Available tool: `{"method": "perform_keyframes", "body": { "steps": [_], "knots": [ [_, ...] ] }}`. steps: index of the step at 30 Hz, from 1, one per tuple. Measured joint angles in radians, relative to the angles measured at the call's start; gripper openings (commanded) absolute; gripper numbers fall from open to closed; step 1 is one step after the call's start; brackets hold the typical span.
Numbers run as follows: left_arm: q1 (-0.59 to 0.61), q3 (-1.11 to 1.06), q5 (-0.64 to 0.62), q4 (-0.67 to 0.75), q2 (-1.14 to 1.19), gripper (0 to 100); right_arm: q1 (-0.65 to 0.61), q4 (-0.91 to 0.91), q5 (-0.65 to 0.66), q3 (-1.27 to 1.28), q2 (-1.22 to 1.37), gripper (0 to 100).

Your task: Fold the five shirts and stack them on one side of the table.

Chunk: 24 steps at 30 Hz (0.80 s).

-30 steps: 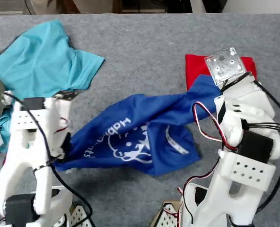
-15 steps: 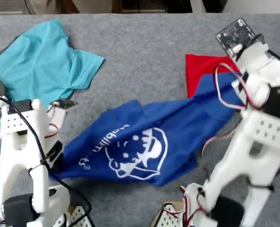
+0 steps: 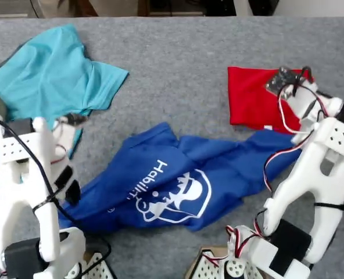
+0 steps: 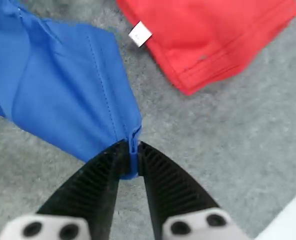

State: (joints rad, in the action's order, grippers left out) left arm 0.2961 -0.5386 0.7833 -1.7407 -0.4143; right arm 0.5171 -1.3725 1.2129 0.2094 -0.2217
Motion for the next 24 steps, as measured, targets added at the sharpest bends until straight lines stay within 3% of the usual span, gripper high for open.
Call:
{"method": "perform_keyframes", "body": {
  "steps": [6, 12, 18, 24],
  "knots": [
    [-0.212, 0.328, -0.288, -0.002, 0.074, 15, 0.003, 0.153, -0.029, 0.183, 0.009, 0.2],
    [-0.471, 0.695, -0.618, -0.003, 0.439, 15, 0.002, 0.304, -0.184, 0.379, 0.009, 0.2],
    [-0.617, 1.073, -0.761, -0.002, 0.862, 15, -0.064, 0.483, -0.388, 0.617, 0.009, 0.2],
    [-0.638, 1.432, -0.888, -0.002, 1.169, 15, -0.068, 0.638, -0.512, 0.733, 0.003, 0.2]
  ]
}}
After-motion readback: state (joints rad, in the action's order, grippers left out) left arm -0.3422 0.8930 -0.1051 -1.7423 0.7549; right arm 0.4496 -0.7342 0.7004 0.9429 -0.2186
